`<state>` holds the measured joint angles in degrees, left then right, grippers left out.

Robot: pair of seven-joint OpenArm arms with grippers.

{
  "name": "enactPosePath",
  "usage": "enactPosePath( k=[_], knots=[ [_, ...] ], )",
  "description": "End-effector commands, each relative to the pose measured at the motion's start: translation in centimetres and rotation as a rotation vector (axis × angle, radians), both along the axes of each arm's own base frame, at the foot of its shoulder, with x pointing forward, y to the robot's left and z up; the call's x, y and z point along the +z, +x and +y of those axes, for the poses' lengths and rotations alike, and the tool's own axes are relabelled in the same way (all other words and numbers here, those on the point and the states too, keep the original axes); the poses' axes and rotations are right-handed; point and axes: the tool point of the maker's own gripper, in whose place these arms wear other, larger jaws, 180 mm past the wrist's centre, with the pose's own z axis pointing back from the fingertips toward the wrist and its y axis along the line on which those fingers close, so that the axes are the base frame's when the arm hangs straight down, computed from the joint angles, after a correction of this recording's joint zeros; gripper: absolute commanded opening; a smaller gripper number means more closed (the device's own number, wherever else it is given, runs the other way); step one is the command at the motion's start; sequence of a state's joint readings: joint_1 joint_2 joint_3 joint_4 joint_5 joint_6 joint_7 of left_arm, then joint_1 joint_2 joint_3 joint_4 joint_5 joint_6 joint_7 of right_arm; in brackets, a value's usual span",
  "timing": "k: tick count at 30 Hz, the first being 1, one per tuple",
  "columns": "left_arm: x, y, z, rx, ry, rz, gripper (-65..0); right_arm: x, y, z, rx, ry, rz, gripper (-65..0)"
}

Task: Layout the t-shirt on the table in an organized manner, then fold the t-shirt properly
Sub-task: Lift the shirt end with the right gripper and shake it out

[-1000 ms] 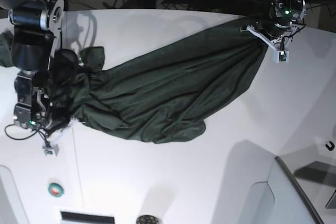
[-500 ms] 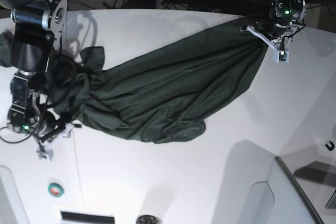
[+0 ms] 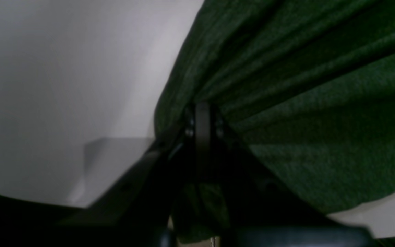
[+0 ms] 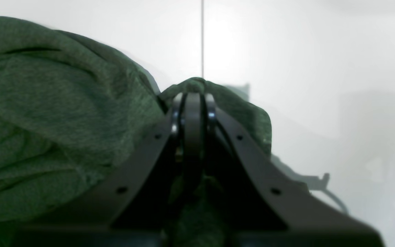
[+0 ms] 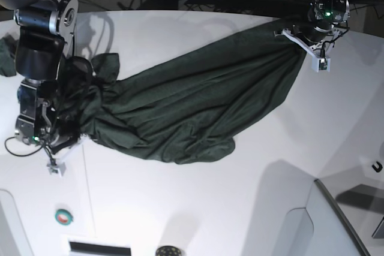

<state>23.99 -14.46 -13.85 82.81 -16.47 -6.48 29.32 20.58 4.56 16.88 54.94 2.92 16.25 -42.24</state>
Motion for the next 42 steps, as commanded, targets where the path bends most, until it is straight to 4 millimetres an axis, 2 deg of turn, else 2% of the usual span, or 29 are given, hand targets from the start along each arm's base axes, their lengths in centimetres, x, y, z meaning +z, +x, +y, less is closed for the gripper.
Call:
enactPosePath(
  k=[1,3,6,10,25,33,36,39,42],
  knots=[
    [-0.4,-1.0,0.3,-0.005,0.012,0.047,-65.0,2.9,2.4,-0.9,-0.016,-0.015,-0.093,-64.4],
    [-0.4,-1.0,0.3,-0.005,0.012,0.047,-65.0,4.1,2.6,-1.4,-0.015,-0.037,-0.134,-64.4],
    [-0.4,-1.0,0.3,-0.005,0.012,0.047,-65.0,7.3,3.7,-1.8,-0.012,-0.075,-0.23,-64.4],
    [-0.4,-1.0,0.3,-0.005,0.012,0.047,-65.0,10.5,4.8,-2.4,-0.013,-0.108,-0.317,-64.4],
    [-0.3,-0.9,0.3,-0.005,0.012,0.045,-65.0,20.2,7.9,-2.6,-0.018,-0.162,-0.577,-64.4],
    [-0.4,-1.0,0.3,-0.005,0.012,0.047,-65.0,23.8,9.9,0.5,-0.021,-0.092,-0.813,-64.2],
    [-0.4,-1.0,0.3,-0.005,0.012,0.047,-65.0,25.4,10.8,3.9,0.056,-0.08,-0.888,-64.2],
    [-0.3,-1.0,0.3,-0.006,0.012,0.047,-65.0,25.1,11.3,6.8,0.14,-0.073,-0.9,-64.2],
    [-0.5,-1.3,0.3,-0.007,0.011,0.053,-65.0,23.5,11.7,9.4,0.211,-0.059,-0.871,-63.2]
  ],
)
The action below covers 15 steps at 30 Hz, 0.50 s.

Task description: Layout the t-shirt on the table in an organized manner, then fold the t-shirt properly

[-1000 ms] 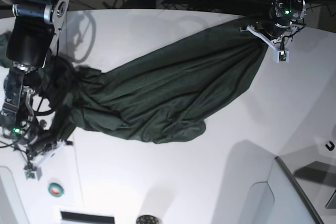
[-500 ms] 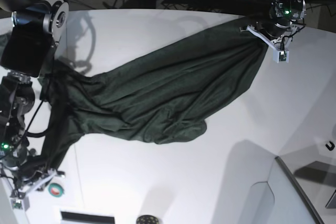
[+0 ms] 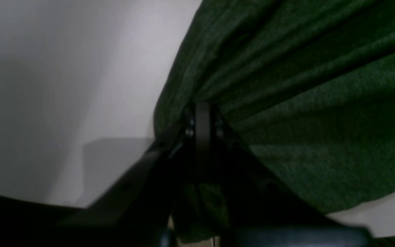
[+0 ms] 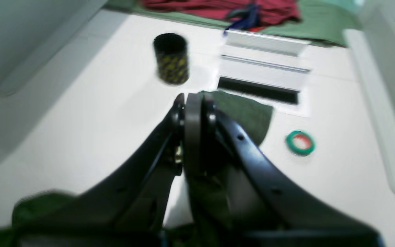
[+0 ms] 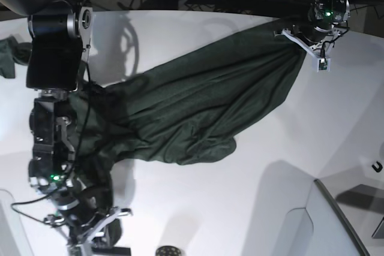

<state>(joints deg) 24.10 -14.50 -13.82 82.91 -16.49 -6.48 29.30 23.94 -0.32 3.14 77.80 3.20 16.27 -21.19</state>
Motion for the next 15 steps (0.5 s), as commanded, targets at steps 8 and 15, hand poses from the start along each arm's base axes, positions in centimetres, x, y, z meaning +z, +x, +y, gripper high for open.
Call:
enactPosePath(
  k=[8,15],
  knots=[
    [-0.6,-1.6,0.2,-0.006,0.011,0.06,-65.0,-5.0,0.0,4.7,0.139,-0.117,0.22,-19.8],
    [1.7,-0.7,-0.6,-0.043,0.02,-0.003,-65.0,-4.9,-3.5,-4.4,-0.06,-0.124,0.289,-30.3]
  ],
)
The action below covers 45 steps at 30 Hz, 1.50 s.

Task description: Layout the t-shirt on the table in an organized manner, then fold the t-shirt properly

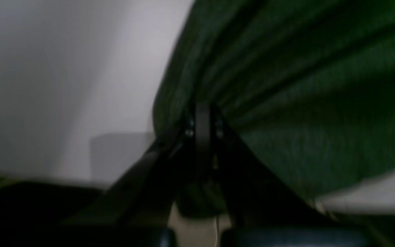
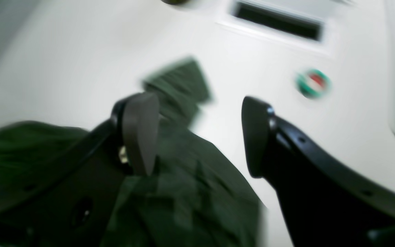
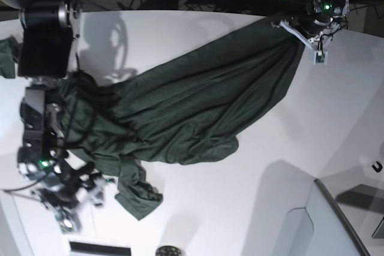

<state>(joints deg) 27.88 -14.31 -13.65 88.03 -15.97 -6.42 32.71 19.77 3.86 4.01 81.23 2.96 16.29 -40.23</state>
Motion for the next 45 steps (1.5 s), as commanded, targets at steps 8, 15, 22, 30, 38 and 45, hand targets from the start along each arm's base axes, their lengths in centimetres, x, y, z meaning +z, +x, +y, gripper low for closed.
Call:
enactPosePath(
  k=[8,15,22,30,38,45],
  knots=[
    [5.3,3.6,-1.9,-0.058,0.003,-0.178,-65.0,-8.1,-4.7,-8.1,-0.148,-0.031,0.266,-61.8],
    [3.1,4.1,-2.9,-0.038,-0.033,-0.146,-65.0,-13.1,-6.7,-9.5,-0.169,-0.013,0.366,-65.0],
    [-0.3,2.6,0.3,-0.037,0.067,-0.025,-65.0,-15.6,-7.2,-11.5,-0.214,0.008,0.434,-65.0],
    [-1.5,4.8,3.4,-0.112,0.256,-0.014,-65.0,-15.3,-4.9,-13.7,-0.243,0.026,0.307,-65.0],
    [0.2,11.0,5.6,-0.079,0.288,-0.08,-65.0,-12.6,-1.8,-13.8,-0.238,0.038,0.169,-65.0],
    [4.1,13.1,4.0,-0.091,0.289,-0.148,-65.0,-8.8,-4.2,-11.3,-0.172,-0.05,0.184,-60.8]
  ],
)
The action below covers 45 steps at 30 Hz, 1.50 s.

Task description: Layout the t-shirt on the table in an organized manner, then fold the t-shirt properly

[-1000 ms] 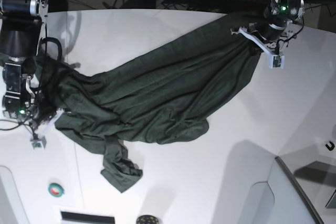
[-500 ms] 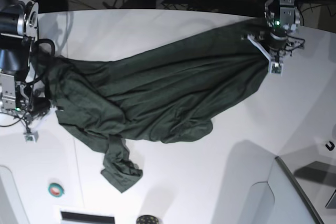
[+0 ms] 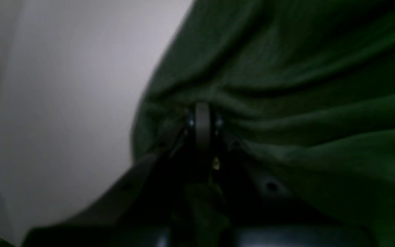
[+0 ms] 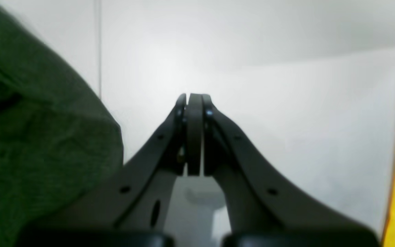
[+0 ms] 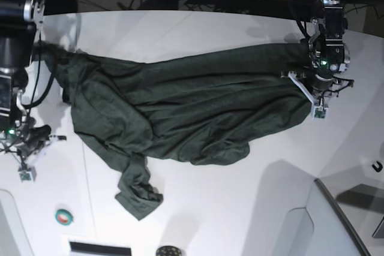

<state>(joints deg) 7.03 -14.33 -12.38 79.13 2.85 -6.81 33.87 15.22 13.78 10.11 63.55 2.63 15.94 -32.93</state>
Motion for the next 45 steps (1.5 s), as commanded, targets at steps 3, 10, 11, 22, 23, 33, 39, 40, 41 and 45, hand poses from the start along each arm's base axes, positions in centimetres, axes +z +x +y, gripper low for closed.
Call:
enactPosePath(
  k=[3,10,11,22,23,33,39,40,41,45],
  knots=[
    [2.0,-0.6,-1.8,-0.004,-0.086,-0.068,-65.0,0.8,0.7,1.4,0.023,0.02,-0.042,-42.3],
    [-1.9,-7.0,-3.1,0.044,-0.204,0.048,-65.0,-0.9,-0.7,4.3,0.098,0.068,-0.002,-62.4],
    [-2.4,-7.4,-2.9,0.047,-0.203,0.046,-65.0,-1.0,-0.8,4.9,0.139,0.077,0.007,-65.0],
    [-3.3,-9.3,0.5,0.135,-0.178,0.005,-65.0,-3.5,-2.5,8.6,0.202,0.15,0.106,-64.4],
    [-3.4,-9.3,0.7,0.134,-0.172,0.009,-65.0,-4.2,-2.7,8.5,0.196,0.158,0.131,-64.4],
    [-3.8,-10.1,1.9,0.137,-0.149,0.039,-65.0,-5.7,-1.3,8.7,0.17,0.209,0.154,-64.4],
    [-4.0,-10.6,2.7,0.139,-0.134,0.055,-65.0,-5.9,1.3,3.2,0.004,0.18,0.109,-64.4],
    [-4.4,-11.0,3.0,0.144,-0.131,0.067,-65.0,-5.8,1.8,2.7,-0.013,0.183,0.083,-64.4],
    [-4.6,-11.3,3.3,0.147,-0.127,0.079,-65.0,-5.5,2.4,2.2,-0.023,0.185,0.057,-64.4],
    [-5.1,-11.9,3.5,0.154,-0.129,0.097,-65.0,-4.1,5.2,1.6,-0.054,0.217,-0.095,-64.2]
  ],
)
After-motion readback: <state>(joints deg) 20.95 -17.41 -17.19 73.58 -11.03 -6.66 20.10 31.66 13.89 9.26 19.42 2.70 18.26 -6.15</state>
